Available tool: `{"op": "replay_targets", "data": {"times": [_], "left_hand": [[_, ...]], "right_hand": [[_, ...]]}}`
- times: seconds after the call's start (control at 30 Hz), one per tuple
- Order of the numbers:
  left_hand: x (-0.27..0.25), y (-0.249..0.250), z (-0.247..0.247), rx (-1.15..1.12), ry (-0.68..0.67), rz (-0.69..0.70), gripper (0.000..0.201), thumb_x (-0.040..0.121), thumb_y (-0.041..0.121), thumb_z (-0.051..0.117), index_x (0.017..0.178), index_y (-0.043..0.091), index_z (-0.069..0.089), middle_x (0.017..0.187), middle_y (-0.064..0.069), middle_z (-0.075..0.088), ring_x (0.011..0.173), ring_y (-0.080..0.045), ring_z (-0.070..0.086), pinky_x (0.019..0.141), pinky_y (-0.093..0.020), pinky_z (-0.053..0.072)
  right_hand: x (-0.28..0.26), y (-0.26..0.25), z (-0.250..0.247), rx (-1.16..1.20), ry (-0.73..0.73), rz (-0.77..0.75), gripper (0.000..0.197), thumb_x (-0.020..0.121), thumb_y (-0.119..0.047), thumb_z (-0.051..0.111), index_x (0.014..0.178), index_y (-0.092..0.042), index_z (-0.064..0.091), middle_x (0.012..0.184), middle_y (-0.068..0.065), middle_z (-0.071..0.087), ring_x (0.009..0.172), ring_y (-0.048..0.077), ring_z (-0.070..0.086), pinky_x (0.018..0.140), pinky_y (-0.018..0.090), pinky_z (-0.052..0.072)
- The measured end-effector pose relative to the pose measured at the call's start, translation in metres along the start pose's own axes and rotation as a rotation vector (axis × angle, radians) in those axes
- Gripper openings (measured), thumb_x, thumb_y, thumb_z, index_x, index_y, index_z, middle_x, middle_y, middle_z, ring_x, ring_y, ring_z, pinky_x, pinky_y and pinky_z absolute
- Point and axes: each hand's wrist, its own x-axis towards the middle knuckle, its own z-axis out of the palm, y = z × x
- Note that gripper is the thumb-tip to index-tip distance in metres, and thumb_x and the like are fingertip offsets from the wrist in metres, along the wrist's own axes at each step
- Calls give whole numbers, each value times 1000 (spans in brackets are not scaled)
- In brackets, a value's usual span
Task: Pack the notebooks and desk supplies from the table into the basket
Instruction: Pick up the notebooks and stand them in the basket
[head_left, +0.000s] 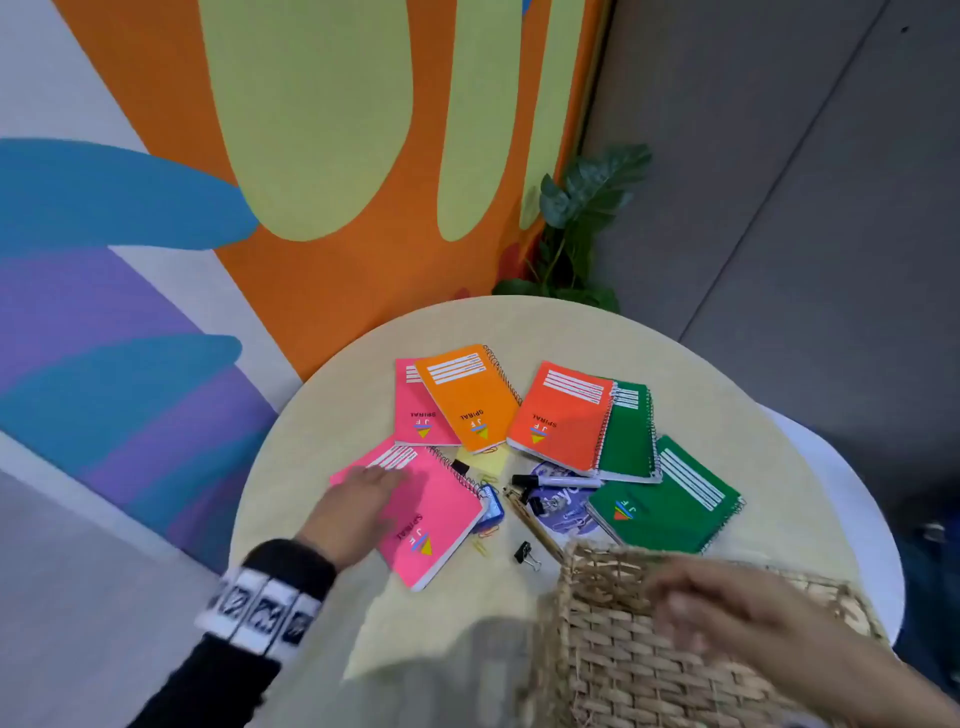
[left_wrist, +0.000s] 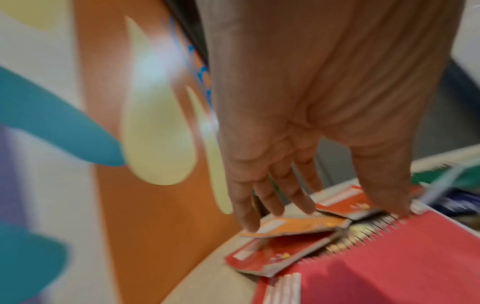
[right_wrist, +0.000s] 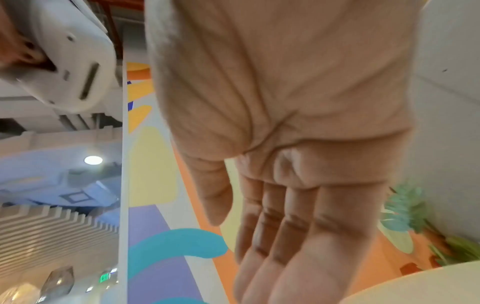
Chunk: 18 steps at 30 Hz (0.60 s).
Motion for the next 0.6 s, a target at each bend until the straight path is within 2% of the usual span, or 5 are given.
{"op": "replay_targets", "data": {"times": [0.1,0.17,0.3,0.53,0.6], "left_hand": [[45,27,13,159,-80,146,73,80,28,66,142,23,29,146,-5,37,134,-27,32,100,-46,43],[69,37,21,225,-137,194,90,67,20,78,141,25,26,149,-6,31,137,-29,27,100,-52,42],[95,28,30,347,-182,202,93,62,20,82,138,28,29,153,-5,25,141,-29,18,105,-55,35],[116,14,34,381,-297,288,104,59,34,81,144,19,22,153,-11,20,141,-33,14,108,-52,26],[120,12,38,371,-290,317,110,56,37,82,144,18,19,149,-10,25,136,-31,20,106,-50,27]], "right_hand": [[78,-21,-19,-27,108,-31,12,89,-30,59,97,-28,67,91,2,70,79,10,63,75,32,53],[137,-23,-30,-102,202,0,15,91,-20,56,102,-21,66,99,1,69,87,14,62,79,31,51],[252,-19,-32,-243,252,144,35,90,-24,57,120,-9,56,122,11,61,111,26,57,95,36,46],[394,-12,-14,-307,197,375,94,71,-51,71,141,-10,24,145,14,36,131,32,40,105,44,40],[418,-11,-7,-302,166,436,114,67,-53,75,147,-11,6,152,15,23,139,32,28,112,46,32]]}}
